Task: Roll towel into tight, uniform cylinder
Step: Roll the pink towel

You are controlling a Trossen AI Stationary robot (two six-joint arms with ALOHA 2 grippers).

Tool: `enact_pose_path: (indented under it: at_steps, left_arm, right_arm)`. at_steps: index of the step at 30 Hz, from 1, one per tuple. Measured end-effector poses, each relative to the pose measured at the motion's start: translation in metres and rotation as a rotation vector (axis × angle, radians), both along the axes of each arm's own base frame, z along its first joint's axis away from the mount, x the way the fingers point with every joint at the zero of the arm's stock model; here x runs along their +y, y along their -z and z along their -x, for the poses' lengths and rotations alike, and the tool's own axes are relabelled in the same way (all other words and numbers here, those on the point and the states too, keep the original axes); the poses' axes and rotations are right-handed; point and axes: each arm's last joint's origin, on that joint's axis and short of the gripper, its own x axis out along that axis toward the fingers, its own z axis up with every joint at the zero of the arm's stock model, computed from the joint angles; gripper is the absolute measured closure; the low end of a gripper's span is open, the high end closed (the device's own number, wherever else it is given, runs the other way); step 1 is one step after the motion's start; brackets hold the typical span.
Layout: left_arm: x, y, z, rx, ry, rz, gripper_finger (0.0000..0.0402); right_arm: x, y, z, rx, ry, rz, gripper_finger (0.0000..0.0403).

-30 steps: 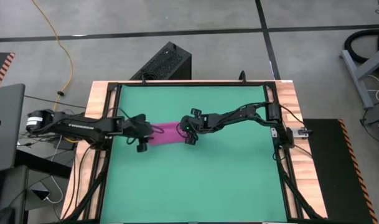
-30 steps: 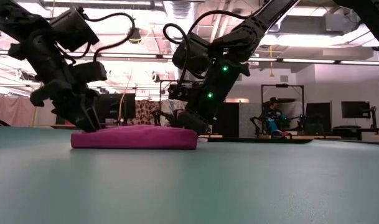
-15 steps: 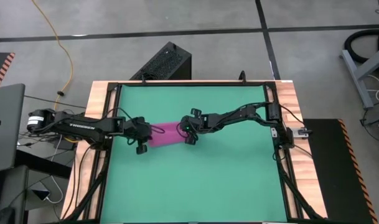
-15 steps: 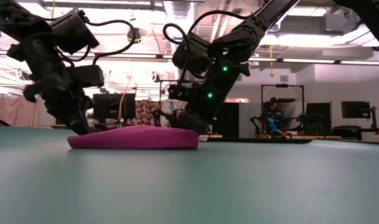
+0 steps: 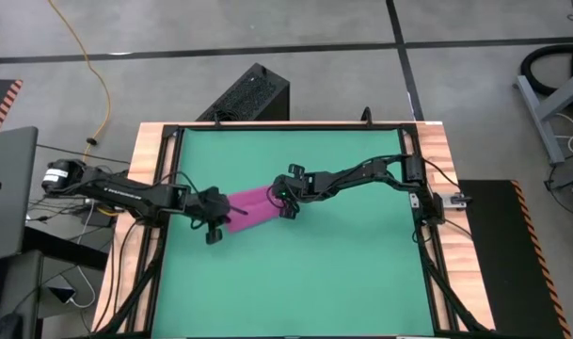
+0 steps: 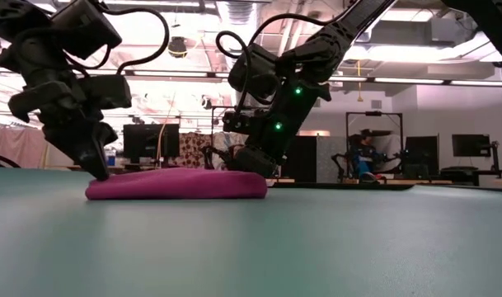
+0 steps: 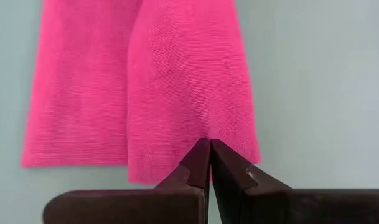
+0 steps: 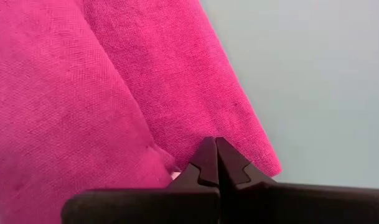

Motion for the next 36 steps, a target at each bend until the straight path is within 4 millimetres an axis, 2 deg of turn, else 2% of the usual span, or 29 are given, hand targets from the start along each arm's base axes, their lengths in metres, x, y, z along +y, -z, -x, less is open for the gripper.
enact_pose_path:
  at_steps: [15, 21, 32, 36]
  left_arm:
    - [-0.01, -0.008, -0.007, -0.093, 0.081, 0.261, 0.0401]
    - [-0.005, -0.008, -0.008, -0.103, 0.091, 0.223, 0.0401]
    - [0.028, -0.001, 0.0, -0.023, -0.038, 0.034, 0.0401]
    - [0.034, 0.001, -0.001, -0.013, -0.029, 0.047, 0.0401]
  right_arm:
    - [0.0, 0.0, 0.0, 0.003, 0.0, -0.001, 0.0401]
    - [0.0, 0.0, 0.0, 0.003, 0.0, -0.001, 0.0401]
    - [0.0, 0.0, 0.0, 0.003, -0.001, -0.002, 0.0401]
    - [0.0, 0.0, 0.0, 0.003, -0.001, -0.002, 0.0401]
